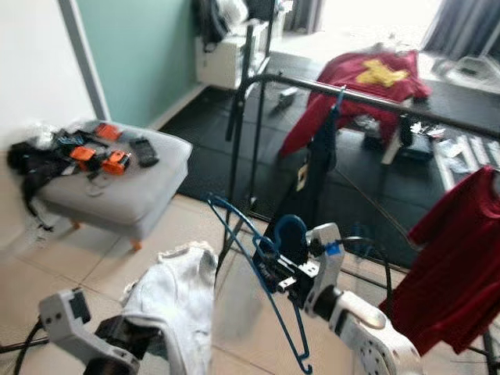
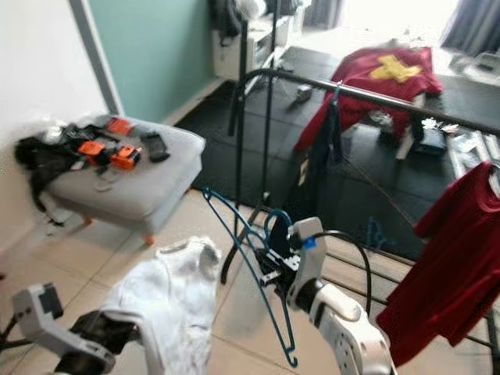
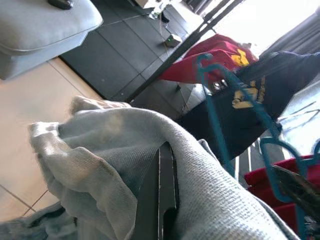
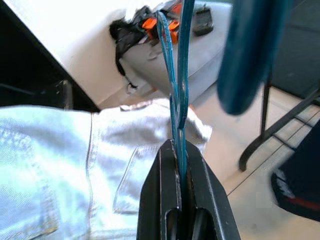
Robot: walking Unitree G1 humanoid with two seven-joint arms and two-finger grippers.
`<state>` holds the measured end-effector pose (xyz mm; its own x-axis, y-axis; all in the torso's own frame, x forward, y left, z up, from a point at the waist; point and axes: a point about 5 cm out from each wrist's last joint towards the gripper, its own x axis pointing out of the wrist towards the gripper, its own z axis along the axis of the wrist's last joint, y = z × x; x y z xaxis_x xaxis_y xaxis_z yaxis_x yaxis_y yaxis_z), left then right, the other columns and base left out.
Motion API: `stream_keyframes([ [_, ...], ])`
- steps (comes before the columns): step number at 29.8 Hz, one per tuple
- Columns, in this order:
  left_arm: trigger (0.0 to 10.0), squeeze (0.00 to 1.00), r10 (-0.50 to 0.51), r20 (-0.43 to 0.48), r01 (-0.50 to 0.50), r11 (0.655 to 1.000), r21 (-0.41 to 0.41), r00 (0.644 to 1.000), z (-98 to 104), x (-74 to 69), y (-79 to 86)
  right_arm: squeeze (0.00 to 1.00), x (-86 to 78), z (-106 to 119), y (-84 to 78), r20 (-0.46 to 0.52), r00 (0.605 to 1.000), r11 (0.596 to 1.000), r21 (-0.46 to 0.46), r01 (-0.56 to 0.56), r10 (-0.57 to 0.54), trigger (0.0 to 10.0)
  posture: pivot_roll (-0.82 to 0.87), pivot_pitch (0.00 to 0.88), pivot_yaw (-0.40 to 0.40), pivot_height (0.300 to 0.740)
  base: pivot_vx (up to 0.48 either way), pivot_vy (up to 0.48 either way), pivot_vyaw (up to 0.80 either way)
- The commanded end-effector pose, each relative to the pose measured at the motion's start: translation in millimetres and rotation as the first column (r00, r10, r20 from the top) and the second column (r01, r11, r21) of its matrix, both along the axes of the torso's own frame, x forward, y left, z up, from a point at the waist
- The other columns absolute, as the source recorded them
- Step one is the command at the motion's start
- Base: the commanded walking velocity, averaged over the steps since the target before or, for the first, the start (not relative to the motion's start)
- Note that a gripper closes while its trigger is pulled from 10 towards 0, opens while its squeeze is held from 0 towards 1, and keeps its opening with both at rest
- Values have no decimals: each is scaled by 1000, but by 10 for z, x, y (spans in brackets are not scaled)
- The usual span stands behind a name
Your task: Hang hanger
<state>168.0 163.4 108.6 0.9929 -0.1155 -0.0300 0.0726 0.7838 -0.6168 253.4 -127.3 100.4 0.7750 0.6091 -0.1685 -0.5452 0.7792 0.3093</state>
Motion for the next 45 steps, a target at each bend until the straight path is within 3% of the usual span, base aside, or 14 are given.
stream_keyframes([
  [1, 10000, 0, 19, 44, -16, 996, -87, 999, 88, 42, -121, 0, -16, 61, 28, 14, 1000, 1000, 20, -10, 10, 10000, 39, 76, -74, 740, 0, 0, 781],
  [9, 10000, 0, 9, 25, -7, 997, -82, 1000, 97, -26, -72, 0, -65, 99, 24, 19, 1000, 999, 38, 1, -1, 10000, 37, 104, -47, 740, 0, 0, 781],
  [15, 10000, 0, -9, 26, 12, 997, -82, 1000, 109, 27, -85, 0, -79, 117, 84, 23, 1000, 999, 51, -13, 11, 10000, 24, 109, -33, 740, 0, 0, 781],
  [25, 10000, 0, 14, 11, -13, 993, -120, 1000, 98, -2, -27, 0, -75, 157, 133, 22, 999, 998, 58, -34, 33, 10000, 33, 120, -43, 740, 0, 0, 781],
  [45, 10000, 0, 11, 16, -8, 990, -142, 1000, 120, 39, -59, 0, -53, 174, 99, 21, 999, 998, 46, -33, 32, 10000, 18, 121, -55, 740, 0, 0, 781],
])
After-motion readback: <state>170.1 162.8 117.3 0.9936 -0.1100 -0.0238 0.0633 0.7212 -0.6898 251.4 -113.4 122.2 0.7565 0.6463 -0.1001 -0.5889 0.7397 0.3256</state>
